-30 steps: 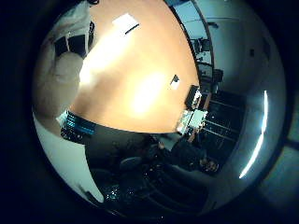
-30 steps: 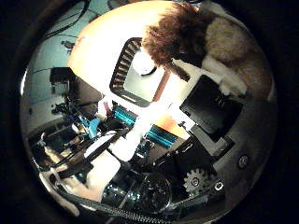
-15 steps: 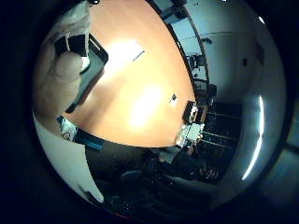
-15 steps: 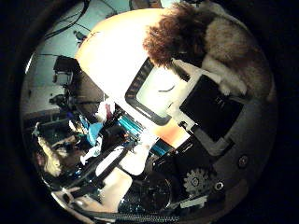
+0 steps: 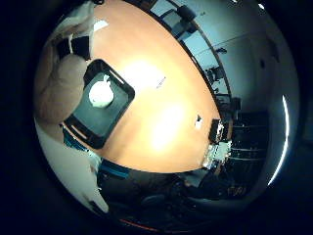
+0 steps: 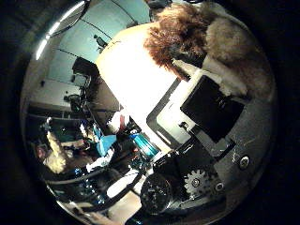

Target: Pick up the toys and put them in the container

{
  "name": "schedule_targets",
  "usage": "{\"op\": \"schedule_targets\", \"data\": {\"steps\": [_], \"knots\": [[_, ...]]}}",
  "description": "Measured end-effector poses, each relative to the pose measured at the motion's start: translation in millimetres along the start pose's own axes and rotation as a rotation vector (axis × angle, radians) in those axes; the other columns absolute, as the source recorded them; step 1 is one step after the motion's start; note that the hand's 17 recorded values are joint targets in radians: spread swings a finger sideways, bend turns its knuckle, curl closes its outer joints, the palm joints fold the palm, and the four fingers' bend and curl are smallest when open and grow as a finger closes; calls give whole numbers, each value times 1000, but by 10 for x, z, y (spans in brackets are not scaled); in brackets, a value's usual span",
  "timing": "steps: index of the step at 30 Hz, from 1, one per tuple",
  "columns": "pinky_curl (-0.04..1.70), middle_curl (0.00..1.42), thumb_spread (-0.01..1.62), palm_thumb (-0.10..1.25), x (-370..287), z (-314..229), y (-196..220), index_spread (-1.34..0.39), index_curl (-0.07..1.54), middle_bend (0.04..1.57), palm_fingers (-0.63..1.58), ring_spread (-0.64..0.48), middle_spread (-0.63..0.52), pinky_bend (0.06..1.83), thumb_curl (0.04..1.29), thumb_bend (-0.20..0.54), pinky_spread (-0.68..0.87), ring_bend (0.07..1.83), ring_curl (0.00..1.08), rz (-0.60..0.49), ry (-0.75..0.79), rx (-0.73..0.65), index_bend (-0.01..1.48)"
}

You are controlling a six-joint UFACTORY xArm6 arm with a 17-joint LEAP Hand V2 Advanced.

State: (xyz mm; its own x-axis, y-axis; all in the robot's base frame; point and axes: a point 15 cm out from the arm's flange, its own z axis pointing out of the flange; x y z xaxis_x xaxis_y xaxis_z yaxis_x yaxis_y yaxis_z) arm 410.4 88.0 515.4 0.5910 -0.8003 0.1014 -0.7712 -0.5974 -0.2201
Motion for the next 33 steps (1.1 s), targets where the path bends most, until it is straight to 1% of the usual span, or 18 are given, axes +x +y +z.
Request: {"op": "schedule_targets", "data": {"steps": [5,15,24,28,33], "knots": [[889,931,1106,1037,20,453,-55,-293,897,1174,1096,-222,-211,1186,477,-14,-248,1373,697,19,1,7,1001],[904,934,1107,1037,75,1058,128,-295,899,1173,1096,-222,-212,1178,476,-14,-250,1372,700,42,-21,-57,995],[912,940,1108,1032,19,1442,481,-300,907,1167,1089,-224,-215,1177,479,-14,-251,1370,704,54,-50,-150,988],[914,943,1117,1026,-29,1542,598,-301,910,1159,1090,-224,-216,1176,481,-14,-252,1370,705,53,-53,-166,987],[914,929,1126,947,-124,1640,760,-307,907,1145,1068,-231,-216,1168,448,-27,-257,1350,698,56,-68,-186,943]]}}
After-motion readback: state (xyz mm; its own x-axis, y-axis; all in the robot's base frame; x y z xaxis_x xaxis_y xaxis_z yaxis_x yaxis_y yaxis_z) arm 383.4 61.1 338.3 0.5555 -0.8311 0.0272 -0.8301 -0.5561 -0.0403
